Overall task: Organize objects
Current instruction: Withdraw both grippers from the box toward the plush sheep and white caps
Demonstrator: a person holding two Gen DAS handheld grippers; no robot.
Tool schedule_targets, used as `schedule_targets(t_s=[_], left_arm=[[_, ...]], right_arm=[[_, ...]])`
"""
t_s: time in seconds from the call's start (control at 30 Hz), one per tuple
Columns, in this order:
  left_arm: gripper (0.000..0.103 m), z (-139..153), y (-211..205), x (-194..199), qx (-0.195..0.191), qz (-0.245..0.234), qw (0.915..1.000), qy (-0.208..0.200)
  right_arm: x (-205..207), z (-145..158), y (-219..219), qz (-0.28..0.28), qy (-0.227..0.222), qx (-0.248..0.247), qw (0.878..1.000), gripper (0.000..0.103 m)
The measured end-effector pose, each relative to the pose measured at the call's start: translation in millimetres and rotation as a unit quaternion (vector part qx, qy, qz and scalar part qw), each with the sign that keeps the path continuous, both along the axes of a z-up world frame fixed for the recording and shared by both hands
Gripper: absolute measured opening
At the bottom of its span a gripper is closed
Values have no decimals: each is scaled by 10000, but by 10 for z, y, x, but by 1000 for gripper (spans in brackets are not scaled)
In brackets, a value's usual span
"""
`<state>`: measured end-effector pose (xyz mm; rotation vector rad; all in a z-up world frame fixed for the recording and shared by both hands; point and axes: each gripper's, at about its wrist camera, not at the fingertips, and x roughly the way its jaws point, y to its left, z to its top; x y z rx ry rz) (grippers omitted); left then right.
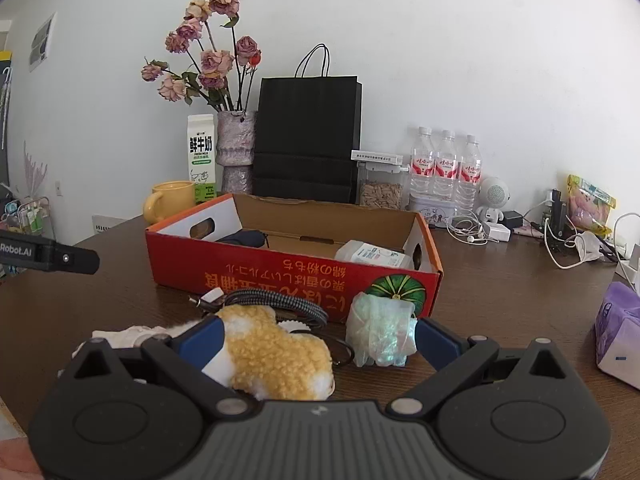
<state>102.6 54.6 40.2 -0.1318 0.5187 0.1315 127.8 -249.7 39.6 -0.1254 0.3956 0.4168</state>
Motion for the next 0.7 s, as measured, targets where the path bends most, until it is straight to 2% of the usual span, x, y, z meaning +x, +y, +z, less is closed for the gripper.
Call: schedule_targets(t_s=[0.23,0.5,0.7], left_arm=[[103,-94,24,-126,-22,-27,10000,88],[103,-130,123,-158,-99,73,9999,102],[103,-160,154,-167,-155,76,9998,114]], right_arm=[[-163,-17,98,214,116,39,9997,102],[-175,18,504,544,76,-113,9984,102],[-81,-57,777,338,59,-308,9989,101]])
